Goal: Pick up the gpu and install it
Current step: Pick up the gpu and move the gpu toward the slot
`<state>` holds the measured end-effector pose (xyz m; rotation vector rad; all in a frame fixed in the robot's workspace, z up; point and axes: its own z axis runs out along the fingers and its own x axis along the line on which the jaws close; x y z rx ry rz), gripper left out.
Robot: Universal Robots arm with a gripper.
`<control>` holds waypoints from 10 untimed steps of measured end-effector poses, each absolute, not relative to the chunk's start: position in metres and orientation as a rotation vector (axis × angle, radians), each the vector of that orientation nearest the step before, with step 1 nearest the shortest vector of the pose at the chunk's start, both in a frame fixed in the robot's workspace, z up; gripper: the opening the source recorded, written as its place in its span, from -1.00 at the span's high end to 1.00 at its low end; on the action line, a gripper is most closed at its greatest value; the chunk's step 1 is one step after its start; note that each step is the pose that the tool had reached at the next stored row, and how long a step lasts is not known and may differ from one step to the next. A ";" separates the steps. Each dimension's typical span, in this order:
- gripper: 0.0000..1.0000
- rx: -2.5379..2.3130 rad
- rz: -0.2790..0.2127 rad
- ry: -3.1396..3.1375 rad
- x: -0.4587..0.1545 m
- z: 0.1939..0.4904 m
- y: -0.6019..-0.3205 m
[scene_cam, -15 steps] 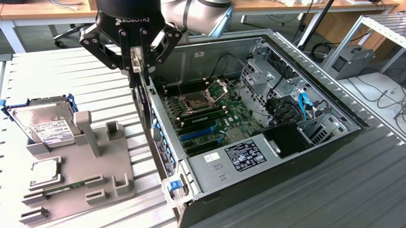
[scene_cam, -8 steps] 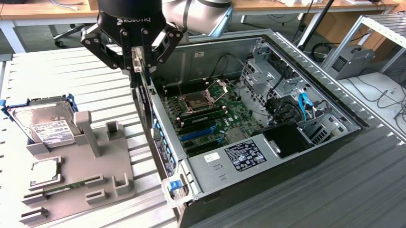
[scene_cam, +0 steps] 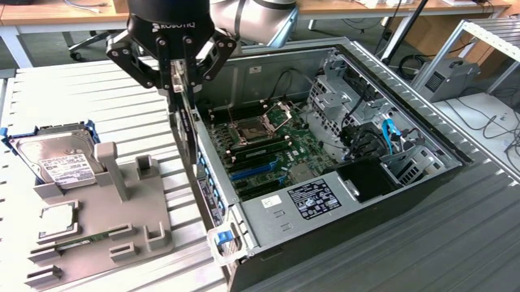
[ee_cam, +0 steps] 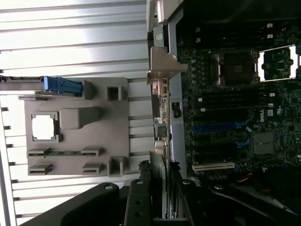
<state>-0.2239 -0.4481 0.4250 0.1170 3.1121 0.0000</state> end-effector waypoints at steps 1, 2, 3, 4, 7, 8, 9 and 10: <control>0.47 0.117 0.000 3.112 -0.224 0.425 -0.448; 0.47 0.117 0.000 3.112 -0.223 0.425 -0.448; 0.47 0.117 0.000 3.112 -0.223 0.425 -0.448; 0.47 0.117 0.000 3.112 -0.223 0.425 -0.448; 0.47 0.117 0.000 3.112 -0.222 0.425 -0.448; 0.47 0.117 -0.001 3.112 -0.222 0.425 -0.448; 0.47 0.117 -0.001 3.112 -0.222 0.425 -0.448; 0.47 0.117 -0.001 3.112 -0.221 0.425 -0.448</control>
